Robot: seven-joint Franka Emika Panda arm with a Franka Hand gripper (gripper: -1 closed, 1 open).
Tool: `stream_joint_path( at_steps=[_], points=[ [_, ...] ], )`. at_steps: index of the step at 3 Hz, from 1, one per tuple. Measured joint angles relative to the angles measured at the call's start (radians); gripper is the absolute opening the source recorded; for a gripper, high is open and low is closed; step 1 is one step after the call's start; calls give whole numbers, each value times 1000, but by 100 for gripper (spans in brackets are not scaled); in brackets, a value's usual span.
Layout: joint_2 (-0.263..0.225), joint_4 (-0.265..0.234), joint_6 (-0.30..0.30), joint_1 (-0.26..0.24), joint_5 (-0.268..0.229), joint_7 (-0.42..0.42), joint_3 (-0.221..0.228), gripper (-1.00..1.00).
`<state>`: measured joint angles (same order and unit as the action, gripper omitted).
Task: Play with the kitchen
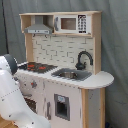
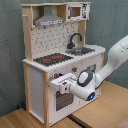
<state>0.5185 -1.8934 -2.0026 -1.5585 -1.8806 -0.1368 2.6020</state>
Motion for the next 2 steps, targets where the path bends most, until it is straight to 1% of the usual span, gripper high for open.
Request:
stream_joint_path(
  at_steps=[1, 2],
  points=[
    [-83, -3, -18, 6, 0, 69, 1, 100],
    [-128, -97, -30, 36, 1, 86, 1, 100]
  ],
)
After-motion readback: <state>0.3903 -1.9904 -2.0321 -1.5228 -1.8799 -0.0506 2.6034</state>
